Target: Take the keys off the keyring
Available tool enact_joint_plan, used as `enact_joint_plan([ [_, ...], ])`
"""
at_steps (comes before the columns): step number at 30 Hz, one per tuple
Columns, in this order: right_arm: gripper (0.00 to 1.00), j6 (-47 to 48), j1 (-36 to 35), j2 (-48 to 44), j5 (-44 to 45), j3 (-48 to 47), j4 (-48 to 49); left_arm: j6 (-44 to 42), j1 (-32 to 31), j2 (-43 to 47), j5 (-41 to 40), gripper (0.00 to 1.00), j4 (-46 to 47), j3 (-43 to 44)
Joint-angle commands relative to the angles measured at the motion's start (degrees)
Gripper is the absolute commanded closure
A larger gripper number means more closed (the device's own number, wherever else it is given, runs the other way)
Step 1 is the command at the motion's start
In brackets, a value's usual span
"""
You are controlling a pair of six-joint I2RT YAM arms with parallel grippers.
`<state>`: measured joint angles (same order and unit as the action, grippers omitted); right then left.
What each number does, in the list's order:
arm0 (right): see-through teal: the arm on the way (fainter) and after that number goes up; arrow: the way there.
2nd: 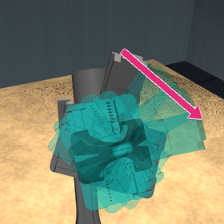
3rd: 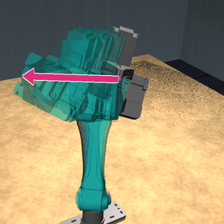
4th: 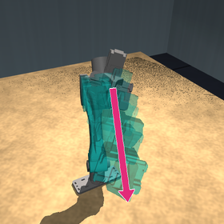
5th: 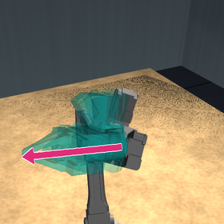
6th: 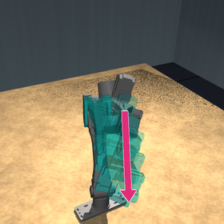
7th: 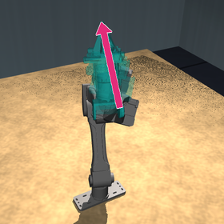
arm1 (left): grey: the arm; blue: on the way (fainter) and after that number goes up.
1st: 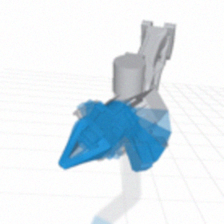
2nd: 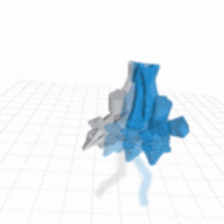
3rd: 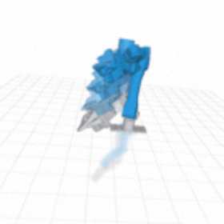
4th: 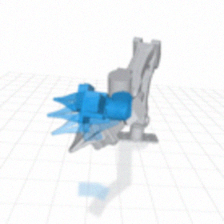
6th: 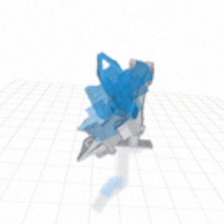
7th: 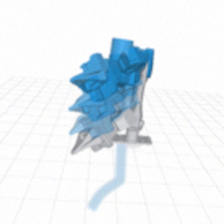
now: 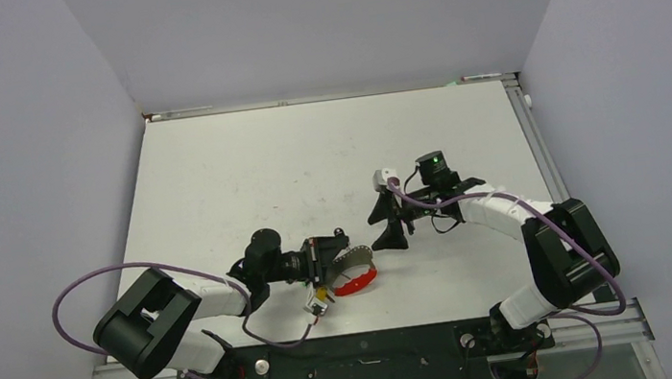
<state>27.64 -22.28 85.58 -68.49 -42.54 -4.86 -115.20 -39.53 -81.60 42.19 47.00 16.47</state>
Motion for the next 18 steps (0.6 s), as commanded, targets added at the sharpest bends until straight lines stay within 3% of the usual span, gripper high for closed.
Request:
enact_joint_plan([
  [1,0.28,16.21,0.21,-2.15,-5.85,-4.88,-11.58,-2.10,0.33,-0.43,4.50,1.00,3.31,1.30],
  [12,0.45,14.13,-3.77,0.40,-7.14,-6.12,-4.46,-2.78,0.37,-0.16,6.75,1.00,4.60,0.23],
  [18,0.57,4.53,-5.38,1.80,-8.22,-6.20,5.84,-3.68,0.38,0.31,8.20,1.00,4.96,-0.34],
])
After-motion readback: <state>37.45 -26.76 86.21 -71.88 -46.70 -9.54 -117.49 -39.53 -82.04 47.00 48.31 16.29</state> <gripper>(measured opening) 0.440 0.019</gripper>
